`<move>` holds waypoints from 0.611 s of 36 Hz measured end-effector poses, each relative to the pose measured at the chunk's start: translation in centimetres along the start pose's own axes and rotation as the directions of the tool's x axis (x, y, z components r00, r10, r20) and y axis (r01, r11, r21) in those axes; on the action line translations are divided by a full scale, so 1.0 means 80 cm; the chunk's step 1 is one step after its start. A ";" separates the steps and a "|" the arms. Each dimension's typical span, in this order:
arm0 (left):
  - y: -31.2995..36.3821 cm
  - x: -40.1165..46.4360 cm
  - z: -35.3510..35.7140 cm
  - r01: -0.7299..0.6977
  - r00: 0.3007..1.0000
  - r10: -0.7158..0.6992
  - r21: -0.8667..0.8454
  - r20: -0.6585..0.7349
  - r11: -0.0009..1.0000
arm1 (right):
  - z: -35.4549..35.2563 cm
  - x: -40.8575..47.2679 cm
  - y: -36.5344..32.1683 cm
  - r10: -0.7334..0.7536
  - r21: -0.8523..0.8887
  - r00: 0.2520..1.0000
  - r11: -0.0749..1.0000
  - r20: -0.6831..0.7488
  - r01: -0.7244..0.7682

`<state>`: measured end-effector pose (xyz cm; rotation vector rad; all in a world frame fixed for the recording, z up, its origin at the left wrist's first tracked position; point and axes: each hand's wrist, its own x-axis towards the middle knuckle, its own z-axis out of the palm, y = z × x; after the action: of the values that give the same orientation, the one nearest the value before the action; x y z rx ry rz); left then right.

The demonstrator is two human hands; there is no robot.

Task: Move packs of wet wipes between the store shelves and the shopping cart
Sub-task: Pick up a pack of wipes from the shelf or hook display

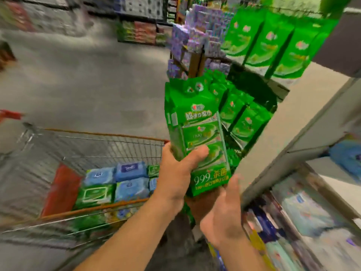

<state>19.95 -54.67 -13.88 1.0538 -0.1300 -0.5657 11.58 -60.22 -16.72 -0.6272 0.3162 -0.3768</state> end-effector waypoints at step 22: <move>0.106 0.116 -0.347 -0.115 0.919 0.097 -0.025 -0.382 0.993 | 0.067 0.193 0.185 0.302 -0.424 0.951 0.855 -0.061 -0.299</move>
<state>41.19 -34.43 -22.06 1.0855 0.1676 -0.2561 30.96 -53.09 -24.45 -0.9970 0.4902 0.0047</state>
